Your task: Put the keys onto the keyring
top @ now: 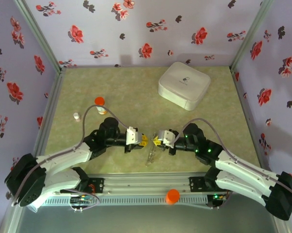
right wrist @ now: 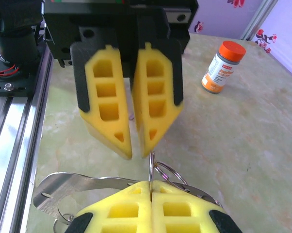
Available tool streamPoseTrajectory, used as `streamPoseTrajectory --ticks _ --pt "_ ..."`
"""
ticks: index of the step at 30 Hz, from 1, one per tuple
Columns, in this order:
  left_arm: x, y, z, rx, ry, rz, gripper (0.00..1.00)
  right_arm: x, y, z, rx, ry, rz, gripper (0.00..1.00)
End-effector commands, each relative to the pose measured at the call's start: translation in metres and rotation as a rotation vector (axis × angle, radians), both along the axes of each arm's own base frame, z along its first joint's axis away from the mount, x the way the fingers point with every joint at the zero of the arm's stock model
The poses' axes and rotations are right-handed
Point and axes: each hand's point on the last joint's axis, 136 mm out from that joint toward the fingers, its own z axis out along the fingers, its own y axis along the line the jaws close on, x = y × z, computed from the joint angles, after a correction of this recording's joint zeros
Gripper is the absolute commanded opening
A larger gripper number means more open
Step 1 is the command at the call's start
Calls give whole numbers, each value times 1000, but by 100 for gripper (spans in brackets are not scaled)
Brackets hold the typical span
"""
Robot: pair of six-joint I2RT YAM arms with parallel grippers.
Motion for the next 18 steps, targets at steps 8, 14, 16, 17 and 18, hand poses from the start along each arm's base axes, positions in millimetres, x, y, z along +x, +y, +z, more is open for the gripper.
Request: streamPoseTrajectory --ticks 8,14,16,17,18 --pt "3 -12 9 -24 13 -42 30 -8 9 18 13 -44 83 0" --pt "3 -12 15 -50 -13 -43 44 -4 8 15 -7 -56 64 0" --pt "2 -11 16 -57 -14 -43 45 -1 7 13 -23 -65 50 0" --pt "1 -11 18 -64 -13 -46 45 0 6 13 -28 -69 45 0" --pt "1 -12 19 -70 -13 -49 45 0 6 13 -30 -70 44 0"
